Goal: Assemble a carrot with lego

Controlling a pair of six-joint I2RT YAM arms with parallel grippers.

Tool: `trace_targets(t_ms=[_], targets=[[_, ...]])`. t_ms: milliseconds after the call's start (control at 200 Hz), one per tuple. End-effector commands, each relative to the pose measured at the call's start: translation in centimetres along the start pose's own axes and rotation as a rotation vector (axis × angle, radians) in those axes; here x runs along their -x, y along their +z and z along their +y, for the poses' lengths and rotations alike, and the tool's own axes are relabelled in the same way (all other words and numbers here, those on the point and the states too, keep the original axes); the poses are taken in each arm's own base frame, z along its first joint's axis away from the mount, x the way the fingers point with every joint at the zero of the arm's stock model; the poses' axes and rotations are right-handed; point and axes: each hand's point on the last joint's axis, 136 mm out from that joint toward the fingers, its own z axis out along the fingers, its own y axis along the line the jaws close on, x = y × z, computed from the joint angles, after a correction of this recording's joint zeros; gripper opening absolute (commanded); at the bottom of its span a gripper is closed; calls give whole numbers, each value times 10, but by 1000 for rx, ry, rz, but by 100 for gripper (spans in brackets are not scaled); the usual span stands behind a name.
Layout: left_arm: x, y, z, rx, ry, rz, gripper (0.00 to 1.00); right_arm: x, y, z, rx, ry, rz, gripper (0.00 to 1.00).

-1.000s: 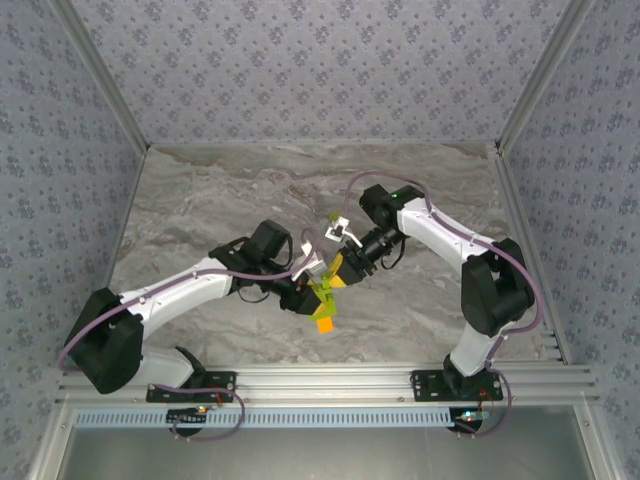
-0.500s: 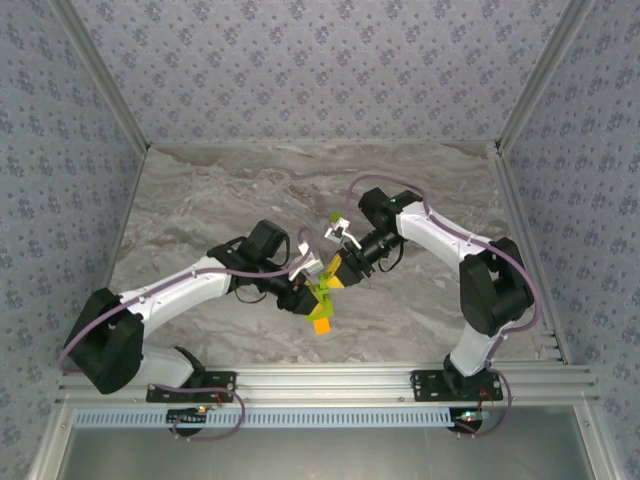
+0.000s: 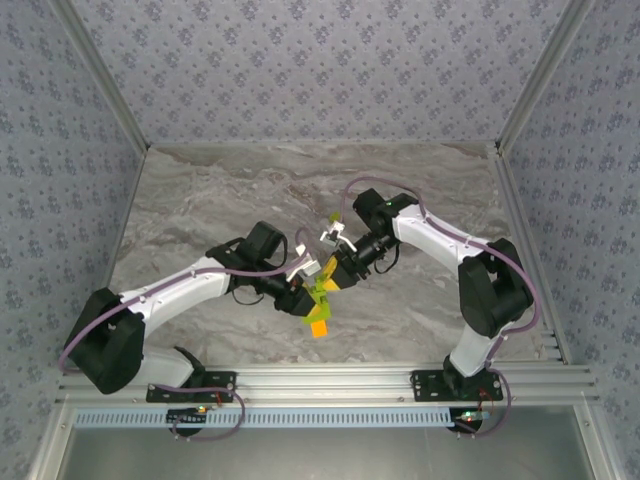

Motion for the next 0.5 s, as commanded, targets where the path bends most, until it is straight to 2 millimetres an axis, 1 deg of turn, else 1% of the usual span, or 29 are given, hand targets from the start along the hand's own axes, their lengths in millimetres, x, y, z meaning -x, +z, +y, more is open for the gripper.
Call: trace_targets(t_ms=[0,215,495], targets=[[66,-34,-7,39,191,-221,16,-47,22,14,43,152,171,18],[65,-35,-6,55,198,-223,16,-42,12,11,44,156,129,18],[67,-39,-10,67,213,-236,16,-39,7,6,66,189,111,19]])
